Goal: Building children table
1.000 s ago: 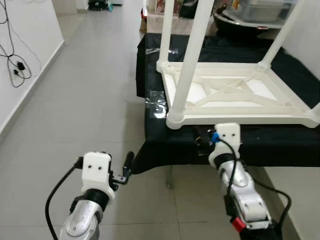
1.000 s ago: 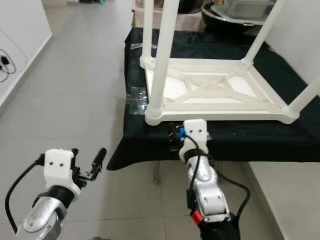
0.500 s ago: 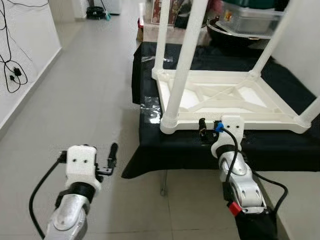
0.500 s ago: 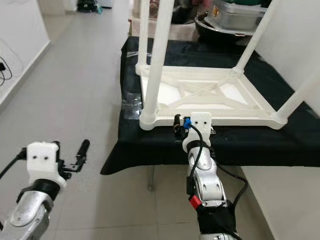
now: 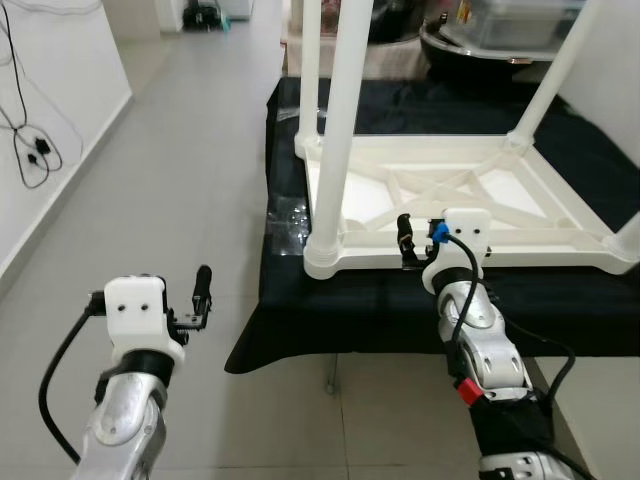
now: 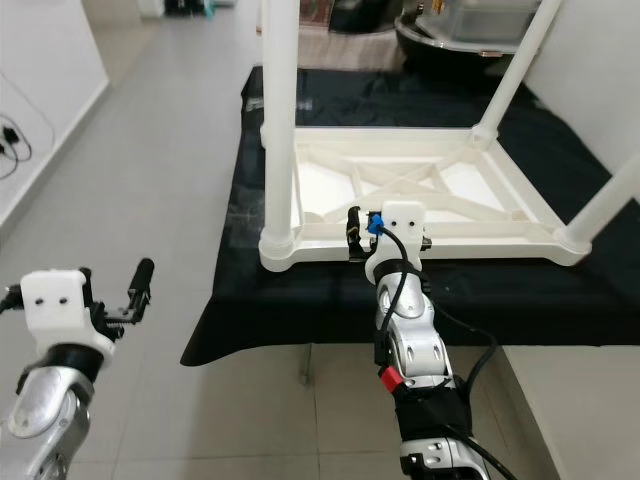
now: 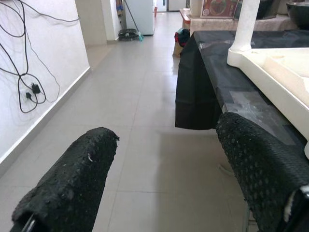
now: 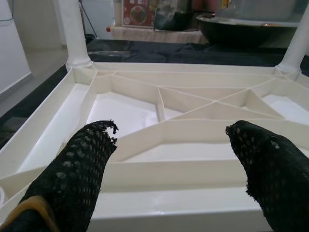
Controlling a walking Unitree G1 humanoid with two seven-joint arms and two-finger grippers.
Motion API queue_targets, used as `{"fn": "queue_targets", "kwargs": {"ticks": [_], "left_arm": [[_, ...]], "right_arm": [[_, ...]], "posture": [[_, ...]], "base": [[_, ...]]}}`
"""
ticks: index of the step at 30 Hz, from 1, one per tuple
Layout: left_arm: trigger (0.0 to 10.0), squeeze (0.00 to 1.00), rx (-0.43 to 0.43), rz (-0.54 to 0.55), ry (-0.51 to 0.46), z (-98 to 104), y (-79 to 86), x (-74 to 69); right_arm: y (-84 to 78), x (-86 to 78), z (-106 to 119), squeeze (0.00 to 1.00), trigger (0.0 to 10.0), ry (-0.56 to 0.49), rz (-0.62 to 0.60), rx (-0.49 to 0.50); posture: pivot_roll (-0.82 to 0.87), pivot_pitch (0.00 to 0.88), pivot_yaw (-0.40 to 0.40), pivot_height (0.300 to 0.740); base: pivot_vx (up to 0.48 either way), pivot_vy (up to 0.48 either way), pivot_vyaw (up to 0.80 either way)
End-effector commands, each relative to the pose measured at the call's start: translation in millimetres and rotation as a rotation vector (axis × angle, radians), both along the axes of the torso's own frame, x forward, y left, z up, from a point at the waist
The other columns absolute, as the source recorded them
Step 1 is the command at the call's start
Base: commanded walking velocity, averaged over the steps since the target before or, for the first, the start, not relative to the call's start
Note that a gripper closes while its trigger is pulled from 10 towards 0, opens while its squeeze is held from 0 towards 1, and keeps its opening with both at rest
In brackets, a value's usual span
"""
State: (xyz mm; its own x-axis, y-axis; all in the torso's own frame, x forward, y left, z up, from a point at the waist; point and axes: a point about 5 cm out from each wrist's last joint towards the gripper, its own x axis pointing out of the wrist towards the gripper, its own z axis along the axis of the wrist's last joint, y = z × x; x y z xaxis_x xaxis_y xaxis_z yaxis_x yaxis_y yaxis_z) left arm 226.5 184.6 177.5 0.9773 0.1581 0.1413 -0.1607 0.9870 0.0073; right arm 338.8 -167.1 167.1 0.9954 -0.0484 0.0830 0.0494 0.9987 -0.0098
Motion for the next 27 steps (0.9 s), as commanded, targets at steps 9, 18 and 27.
{"fn": "queue_targets", "kwargs": {"ticks": [9,18,27], "left_arm": [[10.0,0.00,-0.100,-0.287,0.145,-30,-49.0,-11.0],[10.0,0.00,-0.093,-0.508,0.199,-39,-83.5,-25.2],[10.0,0.00,-0.109,-0.510,0.198,-38,-84.0,-29.8]], "right_arm": [[-16.0,37.4,32,1.00,10.0,0.005,0.344,0.058],[-21.5,39.3,42,0.47,10.0,0.059,0.663,0.057],[-30.7,36.3,45,0.00,10.0,0.098,0.906,0.014]], "posture": [[0.08,0.108,-0.076,0.740],[0.08,0.123,-0.082,0.740],[0.09,0.134,-0.084,0.740]], "base": [[0.000,0.000,0.00],[0.000,0.000,0.00],[0.000,0.000,0.00]]}}
